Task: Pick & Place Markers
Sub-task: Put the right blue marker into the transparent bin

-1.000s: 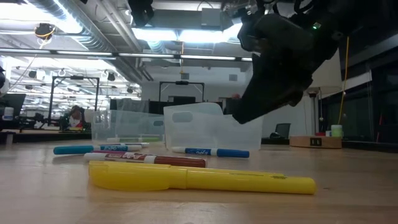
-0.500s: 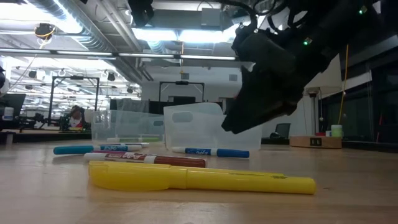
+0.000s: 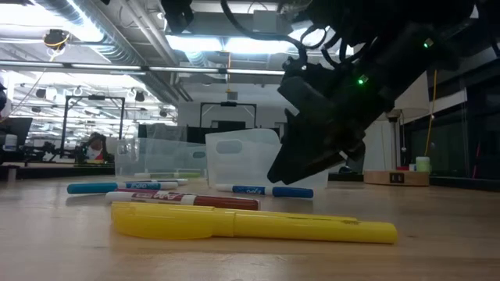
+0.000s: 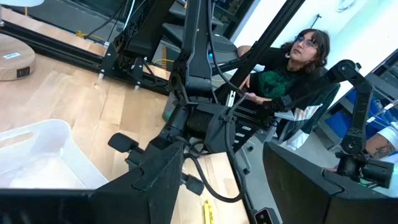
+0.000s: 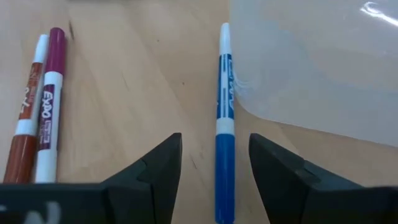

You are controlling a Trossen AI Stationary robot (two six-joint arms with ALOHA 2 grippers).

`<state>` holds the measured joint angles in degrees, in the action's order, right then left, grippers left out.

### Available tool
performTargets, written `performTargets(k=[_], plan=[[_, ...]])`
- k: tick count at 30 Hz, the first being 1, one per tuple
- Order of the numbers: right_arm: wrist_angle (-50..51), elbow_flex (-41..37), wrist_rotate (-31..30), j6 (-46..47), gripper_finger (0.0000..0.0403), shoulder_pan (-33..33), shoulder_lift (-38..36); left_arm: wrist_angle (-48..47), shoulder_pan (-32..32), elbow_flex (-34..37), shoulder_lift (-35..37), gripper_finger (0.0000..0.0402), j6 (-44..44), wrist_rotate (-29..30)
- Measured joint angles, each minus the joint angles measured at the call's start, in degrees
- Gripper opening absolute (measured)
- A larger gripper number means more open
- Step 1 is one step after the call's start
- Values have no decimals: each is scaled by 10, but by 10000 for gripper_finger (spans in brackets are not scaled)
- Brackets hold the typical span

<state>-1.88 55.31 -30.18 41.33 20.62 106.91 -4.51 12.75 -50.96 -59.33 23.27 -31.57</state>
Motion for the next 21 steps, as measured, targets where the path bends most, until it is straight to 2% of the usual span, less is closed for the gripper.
performTargets(k=[21], plan=[[-5,0,-3,-12,184,-16,7,0,0,0,0,216,0,0]])
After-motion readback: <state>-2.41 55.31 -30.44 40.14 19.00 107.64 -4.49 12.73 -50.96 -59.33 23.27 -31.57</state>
